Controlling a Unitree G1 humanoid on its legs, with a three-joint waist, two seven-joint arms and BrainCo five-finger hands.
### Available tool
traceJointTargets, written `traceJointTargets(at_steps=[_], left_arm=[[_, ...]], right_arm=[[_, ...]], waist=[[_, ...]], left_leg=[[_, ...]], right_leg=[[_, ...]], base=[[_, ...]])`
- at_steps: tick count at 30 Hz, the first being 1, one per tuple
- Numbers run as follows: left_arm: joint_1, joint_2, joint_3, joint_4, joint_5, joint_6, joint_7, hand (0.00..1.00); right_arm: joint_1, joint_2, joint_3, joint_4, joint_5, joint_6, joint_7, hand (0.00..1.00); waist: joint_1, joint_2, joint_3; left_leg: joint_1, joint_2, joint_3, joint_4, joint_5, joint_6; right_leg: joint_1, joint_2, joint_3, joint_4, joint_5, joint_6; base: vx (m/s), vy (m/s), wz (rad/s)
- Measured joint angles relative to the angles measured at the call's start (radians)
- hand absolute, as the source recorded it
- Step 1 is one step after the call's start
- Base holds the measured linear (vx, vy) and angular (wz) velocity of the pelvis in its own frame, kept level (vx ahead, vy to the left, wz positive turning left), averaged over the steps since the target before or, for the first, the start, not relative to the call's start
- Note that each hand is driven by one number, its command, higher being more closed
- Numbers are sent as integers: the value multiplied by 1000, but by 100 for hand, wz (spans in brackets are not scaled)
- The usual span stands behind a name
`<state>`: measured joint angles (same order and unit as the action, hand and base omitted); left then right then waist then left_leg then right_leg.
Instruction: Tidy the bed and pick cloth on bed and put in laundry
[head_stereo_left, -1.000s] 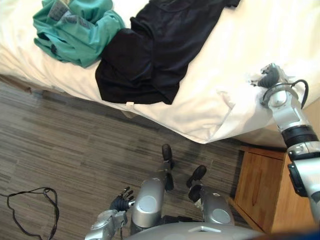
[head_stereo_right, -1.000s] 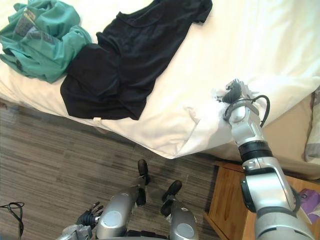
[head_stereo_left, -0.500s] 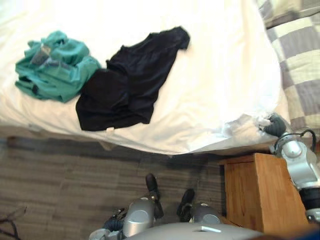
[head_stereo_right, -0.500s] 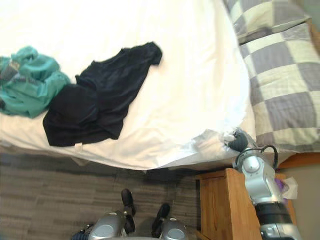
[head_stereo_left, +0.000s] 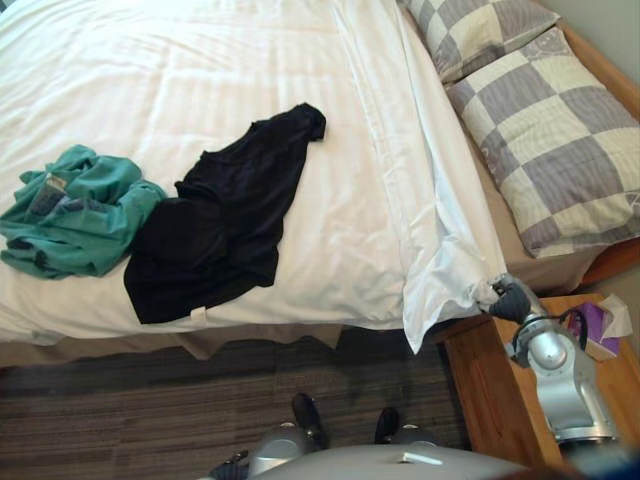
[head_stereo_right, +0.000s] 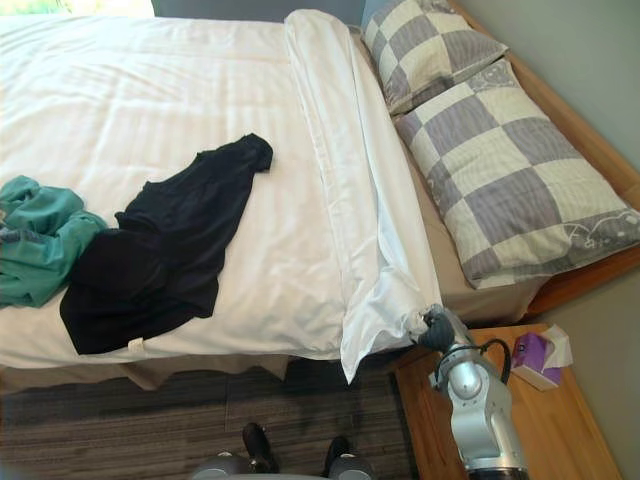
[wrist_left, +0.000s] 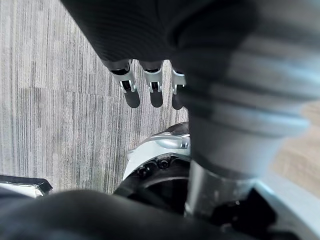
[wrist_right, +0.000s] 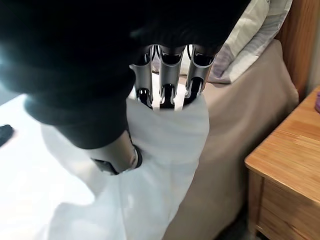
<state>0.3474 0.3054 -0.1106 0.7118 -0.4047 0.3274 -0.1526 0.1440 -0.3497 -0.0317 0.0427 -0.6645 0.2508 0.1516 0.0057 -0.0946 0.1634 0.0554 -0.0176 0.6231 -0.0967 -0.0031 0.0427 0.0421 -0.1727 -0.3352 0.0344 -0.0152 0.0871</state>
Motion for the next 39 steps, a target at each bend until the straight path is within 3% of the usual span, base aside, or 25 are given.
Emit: traceJointTargets(at_steps=[4, 7, 10, 13, 16, 18, 21, 23, 29, 30, 31, 39], left_arm=[[7, 3, -13, 5, -14, 28, 0, 0], [-7, -26, -11, 101, -16, -62, -23, 0], [-29, -53, -7, 185, -8, -125, -33, 0], [-42, -68, 2, 233, 3, -166, -33, 0], [-56, -100, 47, 284, 3, -192, -39, 0], [-64, -119, 80, 294, 3, -207, -43, 0], [-54, -131, 122, 296, 4, -225, -50, 0], [-52, -140, 144, 300, 7, -227, -51, 0], [-47, -159, 202, 304, 34, -229, -58, 0], [-45, -159, 204, 304, 34, -229, -58, 0], [-42, -196, 210, 334, -20, -232, 2, 0], [-33, -216, 274, 334, -48, -232, 7, 0]], right_arm=[[8, 15, 33, 220, -41, 3, -106, 0], [17, 78, 95, 483, -75, 50, -191, 0], [23, 133, 123, 672, -90, 113, -217, 0], [39, 150, 123, 824, -96, 146, -224, 0], [51, 152, 113, 946, -101, 149, -187, 0], [62, 167, 101, 984, -57, 136, -149, 0], [74, 218, 67, 1015, 128, 109, -122, 0], [87, 231, 19, 1012, 371, 49, -114, 0], [152, 249, -81, 1012, 798, -60, -149, 0], [170, 256, -98, 1013, 860, -93, -160, 0], [219, 261, -148, 1015, 905, -229, -185, 0], [219, 266, -169, 1015, 906, -223, -184, 0]], waist=[[1, 19, -17], [-2, 37, -25], [-13, 58, -23], [-13, 70, -34], [-17, 80, -36], [-18, 80, -36], [-14, 81, -45], [-11, 85, -53], [-9, 85, -61], [-9, 86, -65], [-26, 133, -98], [-24, 125, -93]], left_leg=[[26, 1, -2, 0, -12, -10], [41, 2, -7, 0, -17, -16], [60, -2, -26, -5, -17, -16], [69, -5, -36, -8, -16, -15], [74, -2, -46, -9, -16, -17], [84, -2, -54, -9, -16, -17], [86, -2, -55, -9, -16, -17], [83, -5, -49, -9, -22, -11], [89, -11, -27, -9, -42, -1], [89, -12, -21, -9, -45, 0], [116, 15, -25, -10, -26, -20], [101, 17, -15, -9, -29, -20]], right_leg=[[23, 4, -9, -1, -2, -2], [39, 5, -12, -2, -6, -2], [65, -4, -37, 1, -23, 2], [77, -11, -56, 5, -46, 5], [89, -11, -76, 8, -65, 2], [110, -13, -98, 2, -65, 2], [122, -17, -120, -3, -65, 2], [126, -23, -138, -9, -64, 2], [139, -24, -145, -34, -56, -3], [139, -25, -143, -36, -49, -6], [145, -2, -114, -30, -52, -10], [136, 0, -104, -32, -54, -6]], base=[[99, -39, -3], [63, -52, -3], [27, -49, 9], [-14, -49, 16], [-29, -30, 15], [-6, -12, 18], [7, 0, 4], [9, 13, -2], [70, 21, -10], [75, 6, -17], [41, 0, -10], [0, 0, -2]])
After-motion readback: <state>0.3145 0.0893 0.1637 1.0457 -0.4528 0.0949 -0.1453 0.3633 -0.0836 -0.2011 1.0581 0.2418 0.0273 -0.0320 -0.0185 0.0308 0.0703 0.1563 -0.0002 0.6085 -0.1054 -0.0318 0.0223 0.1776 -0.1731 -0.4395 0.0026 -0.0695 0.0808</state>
